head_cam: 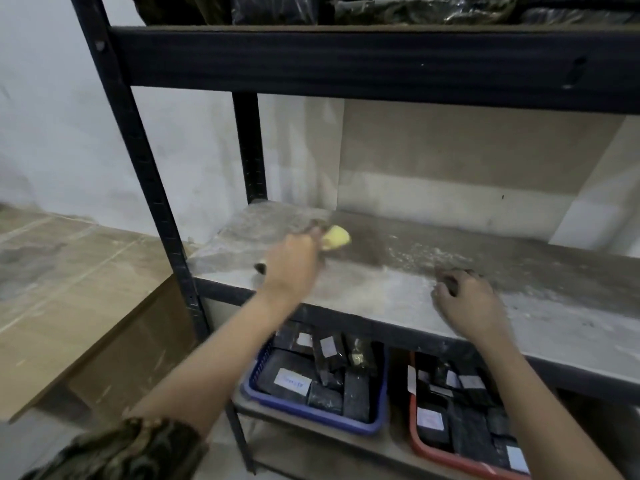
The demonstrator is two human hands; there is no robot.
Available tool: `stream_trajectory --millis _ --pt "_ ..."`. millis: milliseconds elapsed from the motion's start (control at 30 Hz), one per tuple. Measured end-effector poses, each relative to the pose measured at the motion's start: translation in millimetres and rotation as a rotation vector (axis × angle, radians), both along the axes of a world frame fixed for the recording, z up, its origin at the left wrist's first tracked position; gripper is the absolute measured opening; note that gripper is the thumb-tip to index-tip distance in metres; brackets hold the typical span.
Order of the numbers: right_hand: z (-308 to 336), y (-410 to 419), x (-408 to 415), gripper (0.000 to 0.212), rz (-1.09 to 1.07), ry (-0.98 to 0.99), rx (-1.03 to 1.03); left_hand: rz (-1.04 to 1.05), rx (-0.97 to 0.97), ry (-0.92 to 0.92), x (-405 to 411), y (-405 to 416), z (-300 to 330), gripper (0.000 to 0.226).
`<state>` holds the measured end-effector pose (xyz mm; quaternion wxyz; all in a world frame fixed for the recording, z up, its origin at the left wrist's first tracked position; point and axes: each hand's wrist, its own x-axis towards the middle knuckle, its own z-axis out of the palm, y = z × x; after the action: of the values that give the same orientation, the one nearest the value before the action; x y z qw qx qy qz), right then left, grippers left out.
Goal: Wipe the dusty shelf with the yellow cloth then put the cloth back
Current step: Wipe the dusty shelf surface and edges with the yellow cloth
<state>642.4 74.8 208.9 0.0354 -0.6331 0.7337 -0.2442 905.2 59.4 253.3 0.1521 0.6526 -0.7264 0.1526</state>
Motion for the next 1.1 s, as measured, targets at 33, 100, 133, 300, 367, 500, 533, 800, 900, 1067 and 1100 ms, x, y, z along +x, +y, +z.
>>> stream_trajectory --millis 33,100,133,300,367,500,533,800,900,1067,1100 --pt "-0.5 -0.9 0.3 0.033 -0.003 -0.006 -0.006 0.062 -0.029 -0.009 23.2 -11.1 1.8 0.033" --pt "1.8 -1.8 -2.8 0.033 0.002 -0.027 0.005 0.111 0.021 0.040 61.2 -26.7 -0.3 0.038" --pt "4.8 -1.1 -6.8 0.033 0.007 -0.048 0.021 0.087 0.106 0.095 73.6 -30.9 -4.6 0.039" --pt "1.5 23.2 -47.2 0.030 -0.133 0.051 0.009 0.035 0.192 0.148 64.7 -35.0 -28.8 0.037" --pt "-2.7 29.9 -49.4 0.028 -0.178 0.042 -0.037 0.008 0.177 0.085 40.4 -34.6 -29.2 0.038" --pt "0.1 27.2 -44.1 0.030 -0.222 0.046 -0.020 -0.224 0.237 -0.006 -46.5 -3.2 -26.4 0.032" --pt "0.8 27.7 -44.5 0.030 -0.229 0.025 -0.030 -0.333 0.245 0.025 -65.9 10.1 -27.3 0.034" --pt "1.0 32.0 -41.4 0.023 -0.270 -0.011 -0.148 -0.394 0.284 0.377 -44.4 12.9 13.5 0.030" --pt "0.1 31.5 -41.6 0.025 -0.265 -0.020 -0.135 -0.072 0.088 0.332 10.9 -42.4 11.2 0.029" --pt "-1.8 30.2 -41.7 0.024 -0.290 -0.037 -0.123 -0.015 0.264 0.208 0.4 -46.5 -36.0 0.028" --pt "-2.4 29.4 -42.0 0.023 -0.288 -0.042 -0.130 -0.050 0.264 0.163 -17.4 -38.5 -40.3 0.031"
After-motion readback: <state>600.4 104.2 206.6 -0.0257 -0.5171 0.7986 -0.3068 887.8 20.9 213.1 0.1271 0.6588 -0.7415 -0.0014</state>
